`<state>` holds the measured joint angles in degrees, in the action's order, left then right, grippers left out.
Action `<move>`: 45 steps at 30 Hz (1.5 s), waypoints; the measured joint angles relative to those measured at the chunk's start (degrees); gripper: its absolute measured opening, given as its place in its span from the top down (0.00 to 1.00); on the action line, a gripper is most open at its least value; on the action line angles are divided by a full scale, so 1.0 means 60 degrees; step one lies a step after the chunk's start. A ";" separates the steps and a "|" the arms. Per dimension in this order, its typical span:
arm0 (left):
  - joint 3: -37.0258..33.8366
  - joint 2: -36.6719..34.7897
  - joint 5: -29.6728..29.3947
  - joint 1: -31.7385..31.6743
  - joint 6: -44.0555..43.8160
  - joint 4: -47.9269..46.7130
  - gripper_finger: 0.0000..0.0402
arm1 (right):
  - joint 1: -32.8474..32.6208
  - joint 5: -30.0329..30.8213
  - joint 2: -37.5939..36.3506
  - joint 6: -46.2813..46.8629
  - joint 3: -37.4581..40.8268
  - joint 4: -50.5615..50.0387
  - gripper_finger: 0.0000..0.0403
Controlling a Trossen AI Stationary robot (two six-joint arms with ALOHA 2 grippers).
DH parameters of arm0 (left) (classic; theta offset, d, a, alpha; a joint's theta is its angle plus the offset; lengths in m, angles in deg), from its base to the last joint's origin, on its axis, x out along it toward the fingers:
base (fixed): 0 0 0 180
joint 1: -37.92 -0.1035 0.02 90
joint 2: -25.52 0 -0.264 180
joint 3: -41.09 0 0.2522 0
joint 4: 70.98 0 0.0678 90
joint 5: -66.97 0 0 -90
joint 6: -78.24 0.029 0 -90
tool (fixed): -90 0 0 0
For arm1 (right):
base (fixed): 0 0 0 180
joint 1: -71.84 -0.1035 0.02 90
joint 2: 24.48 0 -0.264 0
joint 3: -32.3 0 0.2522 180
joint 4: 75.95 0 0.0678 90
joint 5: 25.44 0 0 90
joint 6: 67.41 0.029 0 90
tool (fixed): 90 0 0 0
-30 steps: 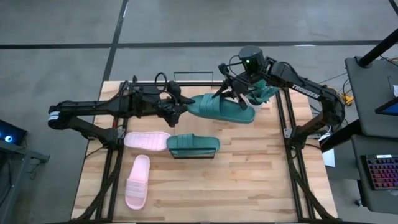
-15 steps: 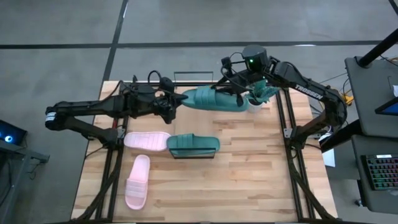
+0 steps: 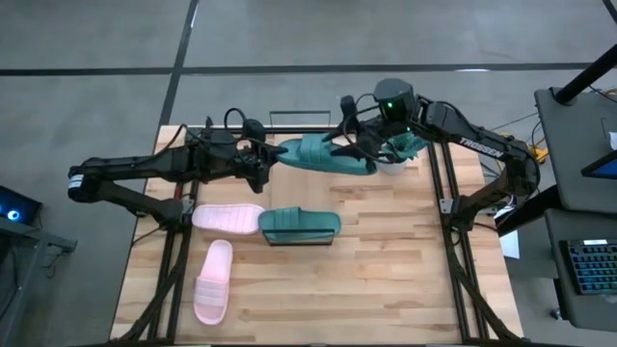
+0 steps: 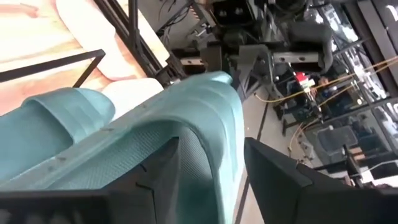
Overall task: Pick and place slides into the shelf
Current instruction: Put the green slipper on the shelf
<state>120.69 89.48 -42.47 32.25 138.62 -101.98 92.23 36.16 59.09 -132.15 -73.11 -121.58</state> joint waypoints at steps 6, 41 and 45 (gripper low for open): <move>0.0000 0.0007 -0.0132 0.0004 -0.0008 0.0062 0.95 | -0.0123 0.0000 0.0032 -0.0238 0.0000 0.0175 0.60; 0.0040 -0.2637 0.0035 0.0007 -0.7458 -0.2647 0.37 | -0.0439 0.1268 0.1678 -0.3134 0.0022 0.0686 0.98; 0.0040 -0.3099 -0.0022 0.0007 -0.8721 -0.2630 0.37 | -0.0546 0.1367 0.2182 -0.3490 0.0026 0.0501 0.98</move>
<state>120.93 70.89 -42.60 32.29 86.30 -117.76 88.96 44.36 72.18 -153.09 -72.96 -118.57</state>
